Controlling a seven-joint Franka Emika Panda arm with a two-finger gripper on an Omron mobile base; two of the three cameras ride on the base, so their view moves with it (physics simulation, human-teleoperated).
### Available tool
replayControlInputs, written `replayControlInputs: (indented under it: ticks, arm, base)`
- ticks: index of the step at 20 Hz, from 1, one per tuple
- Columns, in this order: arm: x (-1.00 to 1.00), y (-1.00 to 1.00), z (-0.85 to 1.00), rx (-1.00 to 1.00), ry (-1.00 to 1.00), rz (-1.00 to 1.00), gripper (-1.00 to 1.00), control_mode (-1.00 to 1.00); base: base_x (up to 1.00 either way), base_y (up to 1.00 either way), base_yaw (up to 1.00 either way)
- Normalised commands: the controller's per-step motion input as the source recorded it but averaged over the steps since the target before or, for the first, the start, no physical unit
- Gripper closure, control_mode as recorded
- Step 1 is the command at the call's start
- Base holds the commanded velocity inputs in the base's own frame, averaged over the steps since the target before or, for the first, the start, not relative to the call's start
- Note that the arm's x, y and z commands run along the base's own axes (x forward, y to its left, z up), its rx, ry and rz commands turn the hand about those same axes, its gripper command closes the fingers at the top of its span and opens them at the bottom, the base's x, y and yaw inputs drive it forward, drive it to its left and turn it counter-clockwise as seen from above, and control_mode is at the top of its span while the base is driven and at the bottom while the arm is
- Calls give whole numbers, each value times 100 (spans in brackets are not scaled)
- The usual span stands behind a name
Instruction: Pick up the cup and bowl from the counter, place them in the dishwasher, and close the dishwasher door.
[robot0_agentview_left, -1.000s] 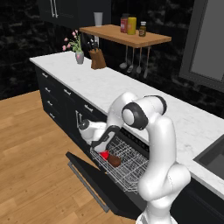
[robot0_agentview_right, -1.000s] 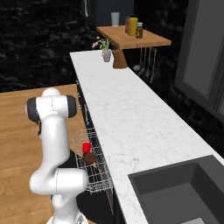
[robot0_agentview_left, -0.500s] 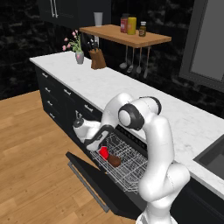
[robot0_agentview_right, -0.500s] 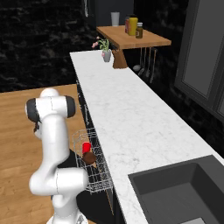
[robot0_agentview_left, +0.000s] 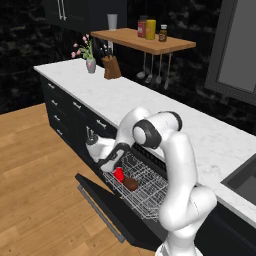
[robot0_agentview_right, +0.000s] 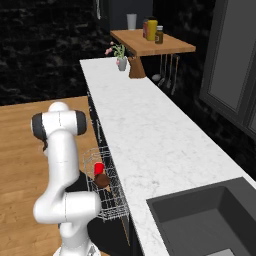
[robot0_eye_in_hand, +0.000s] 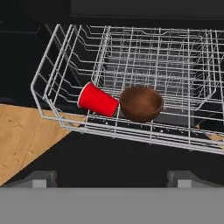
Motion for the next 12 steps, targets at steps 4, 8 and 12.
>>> replayControlInputs:
  ticks: [4,8,12]
  arm:
    - [0,0,-65,0,-3,-3,-100,-100]
    - [0,2,-66,0,0,-9,-100,-100]
    - [0,0,-63,0,0,-15,-100,-100]
  base:
    - [0,0,0]
    - [0,0,0]
    - [0,0,0]
